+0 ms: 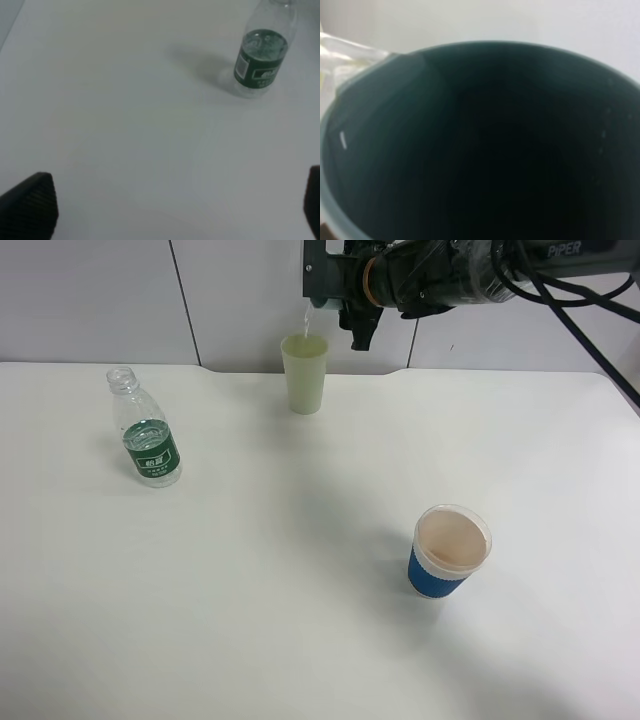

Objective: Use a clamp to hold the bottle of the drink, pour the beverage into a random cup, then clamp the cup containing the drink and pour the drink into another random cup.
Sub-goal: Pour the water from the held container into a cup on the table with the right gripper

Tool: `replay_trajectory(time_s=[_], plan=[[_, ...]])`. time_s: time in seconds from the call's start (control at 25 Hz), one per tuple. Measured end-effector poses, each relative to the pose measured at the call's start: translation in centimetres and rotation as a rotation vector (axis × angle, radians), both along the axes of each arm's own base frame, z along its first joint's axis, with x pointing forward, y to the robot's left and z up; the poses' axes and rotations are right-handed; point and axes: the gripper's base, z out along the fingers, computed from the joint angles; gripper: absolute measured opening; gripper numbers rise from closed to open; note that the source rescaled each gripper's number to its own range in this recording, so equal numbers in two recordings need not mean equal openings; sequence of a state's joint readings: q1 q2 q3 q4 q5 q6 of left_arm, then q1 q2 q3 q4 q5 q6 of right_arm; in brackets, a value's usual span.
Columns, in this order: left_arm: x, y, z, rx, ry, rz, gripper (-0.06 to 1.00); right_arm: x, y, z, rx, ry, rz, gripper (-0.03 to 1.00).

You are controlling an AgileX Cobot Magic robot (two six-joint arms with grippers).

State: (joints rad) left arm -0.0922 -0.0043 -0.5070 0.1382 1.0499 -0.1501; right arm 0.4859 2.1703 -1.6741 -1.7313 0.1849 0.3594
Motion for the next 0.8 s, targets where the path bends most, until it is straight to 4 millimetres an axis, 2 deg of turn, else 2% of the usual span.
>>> replay_trajectory(time_s=[0.8], plan=[[0.00,0.05,0.01,0.006,-0.001,0.004,1.00,0.04,-0.10,0.03,-0.063,-0.021,0.013,0.00]])
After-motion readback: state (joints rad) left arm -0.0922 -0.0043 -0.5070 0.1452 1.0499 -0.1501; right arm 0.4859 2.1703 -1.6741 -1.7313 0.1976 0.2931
